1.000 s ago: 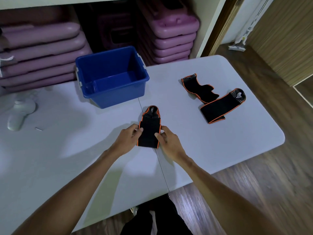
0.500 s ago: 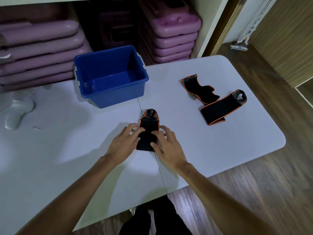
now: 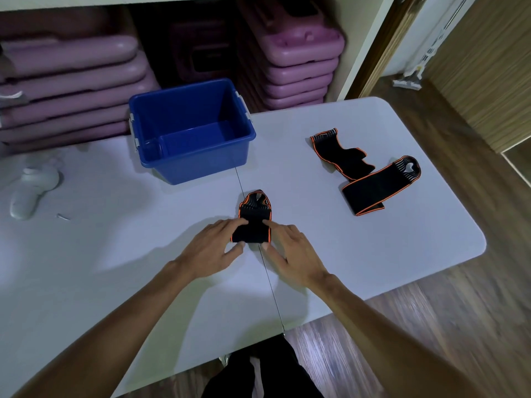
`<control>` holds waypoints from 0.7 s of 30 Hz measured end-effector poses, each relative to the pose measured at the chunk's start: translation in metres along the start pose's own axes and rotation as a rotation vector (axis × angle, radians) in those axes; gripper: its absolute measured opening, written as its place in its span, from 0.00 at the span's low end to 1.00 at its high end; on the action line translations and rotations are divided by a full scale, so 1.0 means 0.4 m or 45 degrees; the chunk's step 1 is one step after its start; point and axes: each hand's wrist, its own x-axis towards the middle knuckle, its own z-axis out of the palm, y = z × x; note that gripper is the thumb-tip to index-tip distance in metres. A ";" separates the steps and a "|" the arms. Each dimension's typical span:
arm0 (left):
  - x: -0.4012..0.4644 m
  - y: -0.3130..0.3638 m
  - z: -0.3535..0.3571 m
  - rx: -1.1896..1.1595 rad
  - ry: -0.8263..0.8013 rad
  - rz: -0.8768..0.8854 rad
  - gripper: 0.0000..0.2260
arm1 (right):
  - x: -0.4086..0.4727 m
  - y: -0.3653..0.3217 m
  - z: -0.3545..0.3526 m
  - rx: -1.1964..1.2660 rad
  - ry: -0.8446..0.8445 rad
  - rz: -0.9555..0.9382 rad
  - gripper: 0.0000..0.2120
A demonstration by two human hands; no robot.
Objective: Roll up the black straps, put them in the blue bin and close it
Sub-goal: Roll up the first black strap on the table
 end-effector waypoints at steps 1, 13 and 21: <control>0.009 0.009 -0.005 -0.088 0.009 -0.066 0.17 | 0.009 -0.006 -0.004 0.101 0.000 0.072 0.22; 0.131 0.039 -0.015 -0.545 0.120 -0.584 0.18 | 0.107 -0.031 -0.001 0.582 0.089 0.500 0.17; 0.161 0.000 -0.029 -0.676 -0.144 -0.549 0.19 | 0.134 -0.005 -0.004 0.649 0.048 0.582 0.11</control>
